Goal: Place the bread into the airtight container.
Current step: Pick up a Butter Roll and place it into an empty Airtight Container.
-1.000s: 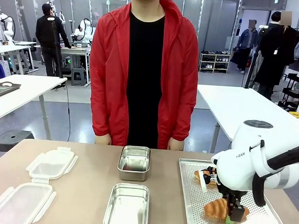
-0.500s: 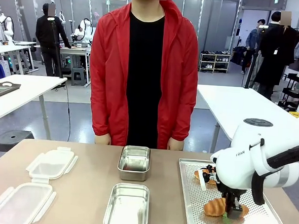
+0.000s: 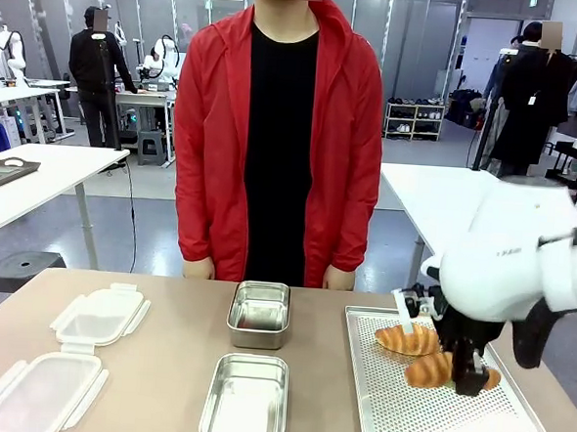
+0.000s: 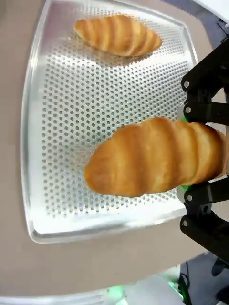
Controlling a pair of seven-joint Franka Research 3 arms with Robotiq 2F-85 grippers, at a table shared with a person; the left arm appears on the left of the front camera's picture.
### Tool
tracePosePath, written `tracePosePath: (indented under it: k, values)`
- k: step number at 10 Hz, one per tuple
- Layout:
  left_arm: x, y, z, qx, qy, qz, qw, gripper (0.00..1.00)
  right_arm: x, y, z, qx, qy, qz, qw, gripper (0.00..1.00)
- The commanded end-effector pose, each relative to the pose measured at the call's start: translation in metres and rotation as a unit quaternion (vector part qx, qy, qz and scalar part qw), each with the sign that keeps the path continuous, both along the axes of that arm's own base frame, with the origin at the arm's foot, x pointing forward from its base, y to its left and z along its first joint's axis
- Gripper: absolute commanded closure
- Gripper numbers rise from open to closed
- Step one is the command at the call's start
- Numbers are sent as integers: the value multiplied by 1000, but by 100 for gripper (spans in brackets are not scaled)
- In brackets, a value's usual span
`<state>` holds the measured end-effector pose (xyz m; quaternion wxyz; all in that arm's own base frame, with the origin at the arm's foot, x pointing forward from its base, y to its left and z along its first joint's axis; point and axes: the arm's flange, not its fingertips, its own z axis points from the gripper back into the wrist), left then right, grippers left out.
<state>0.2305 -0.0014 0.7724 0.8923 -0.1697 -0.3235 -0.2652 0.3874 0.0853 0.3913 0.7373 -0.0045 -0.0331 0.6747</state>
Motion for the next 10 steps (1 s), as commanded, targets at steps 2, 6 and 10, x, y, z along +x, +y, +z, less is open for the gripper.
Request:
tracePosePath:
  k: [2, 6, 10]
  values:
    - [-1, 0, 0, -2, -1, -11, 1000, 0, -2, 67, 55, -19, -5, -10, 1000, 75]
    - [-1, 0, 0, -2, -1, -11, 1000, 0, -1, 202, 68, 2, -11, -16, 1000, 75]
    - [-1, 0, 0, -2, -1, -11, 1000, 0, -33, 300, 52, 15, -22, -40, 999, 75]
